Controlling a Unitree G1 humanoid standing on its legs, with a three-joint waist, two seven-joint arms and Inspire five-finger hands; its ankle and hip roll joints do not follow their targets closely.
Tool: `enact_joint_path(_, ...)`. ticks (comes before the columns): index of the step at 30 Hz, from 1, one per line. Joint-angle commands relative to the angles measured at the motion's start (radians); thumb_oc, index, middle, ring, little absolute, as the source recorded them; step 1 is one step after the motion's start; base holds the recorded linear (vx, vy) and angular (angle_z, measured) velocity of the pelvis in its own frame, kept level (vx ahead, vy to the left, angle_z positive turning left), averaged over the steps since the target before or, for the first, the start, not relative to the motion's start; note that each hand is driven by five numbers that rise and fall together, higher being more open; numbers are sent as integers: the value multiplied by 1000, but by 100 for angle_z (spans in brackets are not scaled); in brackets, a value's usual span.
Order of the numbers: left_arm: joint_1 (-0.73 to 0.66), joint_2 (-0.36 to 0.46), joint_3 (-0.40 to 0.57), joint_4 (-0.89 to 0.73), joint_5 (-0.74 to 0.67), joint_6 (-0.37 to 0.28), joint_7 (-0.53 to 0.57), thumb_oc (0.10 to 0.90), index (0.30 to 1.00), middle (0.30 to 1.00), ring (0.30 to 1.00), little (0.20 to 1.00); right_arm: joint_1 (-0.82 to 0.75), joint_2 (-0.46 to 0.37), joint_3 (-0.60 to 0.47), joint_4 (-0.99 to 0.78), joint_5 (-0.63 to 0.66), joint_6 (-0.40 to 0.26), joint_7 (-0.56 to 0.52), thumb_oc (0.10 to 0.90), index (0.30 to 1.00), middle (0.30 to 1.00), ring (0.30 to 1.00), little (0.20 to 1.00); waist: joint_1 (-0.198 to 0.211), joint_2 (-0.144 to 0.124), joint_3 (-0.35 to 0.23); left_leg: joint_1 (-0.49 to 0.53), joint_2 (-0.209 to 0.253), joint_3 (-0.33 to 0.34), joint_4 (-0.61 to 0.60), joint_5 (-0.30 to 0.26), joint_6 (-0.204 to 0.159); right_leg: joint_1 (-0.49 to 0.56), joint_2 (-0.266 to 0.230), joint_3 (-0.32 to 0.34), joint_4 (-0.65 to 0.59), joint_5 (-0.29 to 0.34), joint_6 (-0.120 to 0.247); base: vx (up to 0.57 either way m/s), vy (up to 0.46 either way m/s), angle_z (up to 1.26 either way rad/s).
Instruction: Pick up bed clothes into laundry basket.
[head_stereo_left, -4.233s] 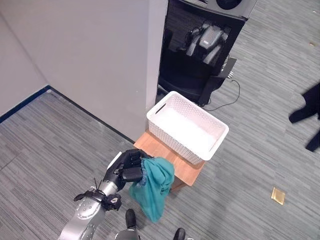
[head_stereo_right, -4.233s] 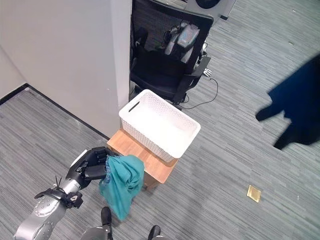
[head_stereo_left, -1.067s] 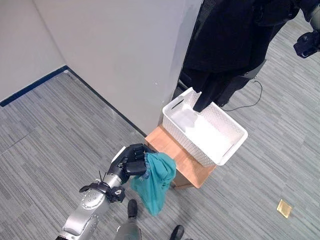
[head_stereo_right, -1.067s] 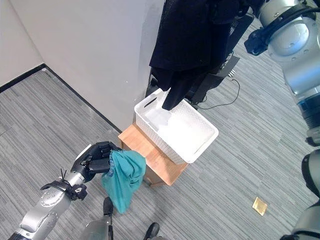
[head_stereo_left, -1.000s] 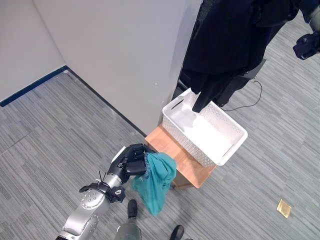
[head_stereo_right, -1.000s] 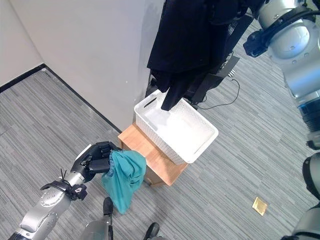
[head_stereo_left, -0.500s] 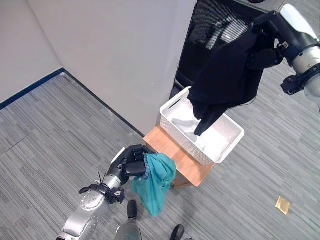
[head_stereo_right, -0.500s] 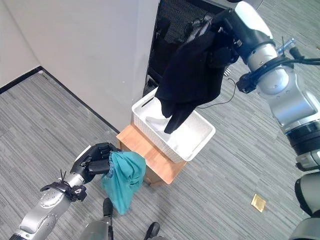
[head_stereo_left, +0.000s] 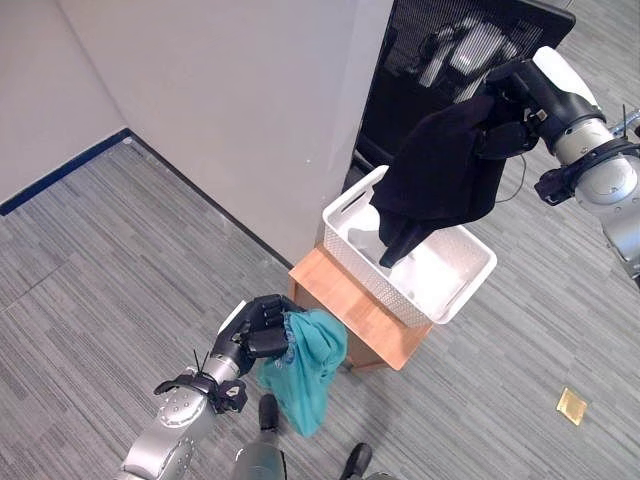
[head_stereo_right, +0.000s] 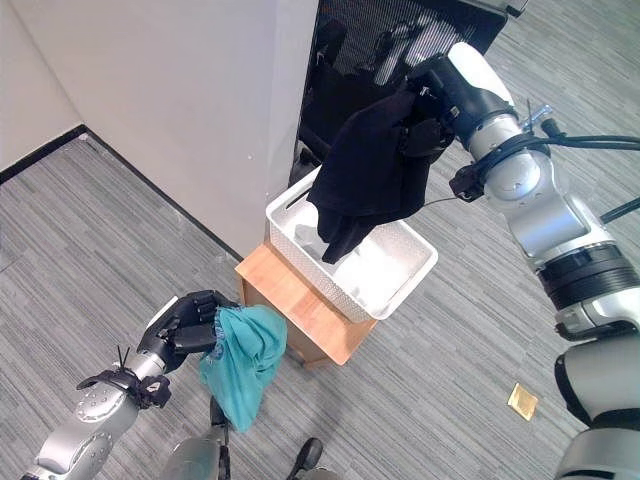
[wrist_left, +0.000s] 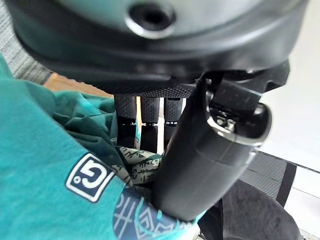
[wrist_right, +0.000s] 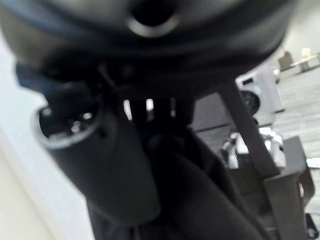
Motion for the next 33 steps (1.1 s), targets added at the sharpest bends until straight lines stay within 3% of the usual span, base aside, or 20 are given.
enact_joint_path(1, -34, -28, 12, -135, -12, -117, -22, 400, 300, 300, 300, 300, -124, -44, -81, 18, -19, -23, -59, 400, 300, 300, 300, 300, 29, 6, -59, 54, 19, -9, -1, -83, -43, -28, -22, 11, 58, 45, 58, 0, 0, 0)
enact_joint_path(15, -27, -31, 26, -144, -4, -119, -18, 400, 300, 300, 300, 300, -48, 25, -77, 70, -76, 12, -4, 400, 300, 300, 300, 300, 33, 13, -37, 40, 21, -6, -1, -77, -44, -41, -20, 14, 54, 46, 53, 0, 0, 0)
enact_joint_path(16, -27, -31, 26, -144, -4, -119, -18, 400, 300, 300, 300, 300, -50, 25, -75, 71, -75, 12, -4, 800, 900, 900, 900, 900, 33, 13, -36, 40, 21, -6, -1, -77, -44, -41, -20, 14, 54, 46, 53, 0, 0, 0)
enact_joint_path(33, -40, -36, 24, -137, -7, -127, -17, 400, 300, 300, 300, 300, -185, -69, -54, 72, 10, -19, -45, 800, 900, 900, 900, 900, 13, 2, -57, 52, 26, 0, -1, -81, -48, -32, -17, 16, 50, 43, 54, 0, 0, 0)
